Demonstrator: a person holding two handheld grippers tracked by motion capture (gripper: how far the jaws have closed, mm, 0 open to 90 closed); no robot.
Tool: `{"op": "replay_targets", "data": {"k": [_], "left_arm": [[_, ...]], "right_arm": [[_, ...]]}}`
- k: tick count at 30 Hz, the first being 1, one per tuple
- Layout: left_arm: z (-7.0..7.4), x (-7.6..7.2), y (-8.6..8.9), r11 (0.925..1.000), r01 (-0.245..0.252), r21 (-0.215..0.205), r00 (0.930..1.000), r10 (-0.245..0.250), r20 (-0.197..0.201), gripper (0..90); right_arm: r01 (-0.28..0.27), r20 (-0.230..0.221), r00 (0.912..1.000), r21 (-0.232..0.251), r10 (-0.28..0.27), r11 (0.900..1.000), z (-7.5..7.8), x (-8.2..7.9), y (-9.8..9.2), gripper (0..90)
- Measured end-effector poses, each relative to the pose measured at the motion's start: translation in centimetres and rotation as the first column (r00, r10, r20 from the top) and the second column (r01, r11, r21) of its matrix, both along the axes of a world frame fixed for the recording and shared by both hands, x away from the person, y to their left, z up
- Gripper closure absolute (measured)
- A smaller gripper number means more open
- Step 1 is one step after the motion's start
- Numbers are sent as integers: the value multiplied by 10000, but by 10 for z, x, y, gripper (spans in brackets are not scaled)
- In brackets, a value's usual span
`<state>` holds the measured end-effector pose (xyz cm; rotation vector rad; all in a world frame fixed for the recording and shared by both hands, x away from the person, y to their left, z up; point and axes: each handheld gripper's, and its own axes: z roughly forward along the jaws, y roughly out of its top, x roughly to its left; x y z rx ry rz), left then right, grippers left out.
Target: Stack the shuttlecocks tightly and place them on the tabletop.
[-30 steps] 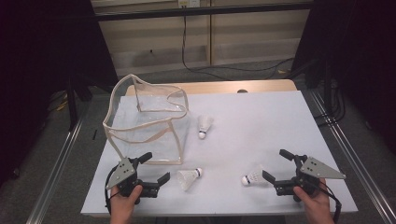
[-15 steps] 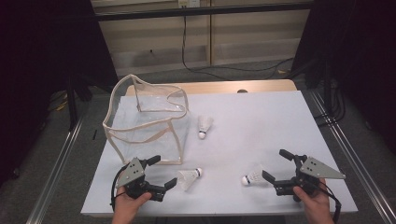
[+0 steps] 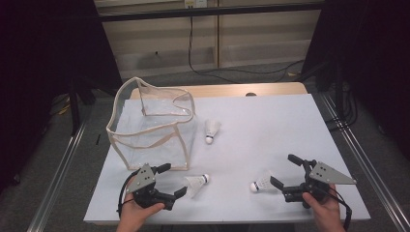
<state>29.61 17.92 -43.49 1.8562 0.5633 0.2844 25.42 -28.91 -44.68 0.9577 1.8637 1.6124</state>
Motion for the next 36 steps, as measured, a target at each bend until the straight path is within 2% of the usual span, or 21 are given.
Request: {"op": "replay_targets", "data": {"k": [1,4,11,20,26,28,33,36], "left_arm": [[-1,0,0,9999,-17,140,10000,18,-66,55],[-1,1,0,9997,84,225,9999,-81,-125,85],[-3,4,-2,9993,157,328,9982,-138,-582,165],[-6,6,2,9985,72,538,9963,-25,-854,192],[-5,7,1,9985,100,537,9965,-54,-838,233],[-5,7,0,9983,196,543,9961,-148,-871,287],[-6,7,-1,9972,209,716,9958,-144,-905,332],[-7,8,-1,9961,305,827,9953,-227,-942,394]], "right_arm": [[-35,-7,10000,-2,35,10000,0,0,0,0],[-54,17,10000,-24,54,10000,0,1,0,0],[-2,42,10000,11,2,10000,0,0,-1,0],[-83,39,10000,-24,83,10000,0,1,1,0],[-102,-44,9999,-3,102,9999,0,1,1,0],[-80,-31,10000,-5,80,10000,0,1,0,0],[-58,-34,10000,12,59,10000,0,1,0,0],[-64,-2,10000,16,64,10000,0,1,0,0]]}}
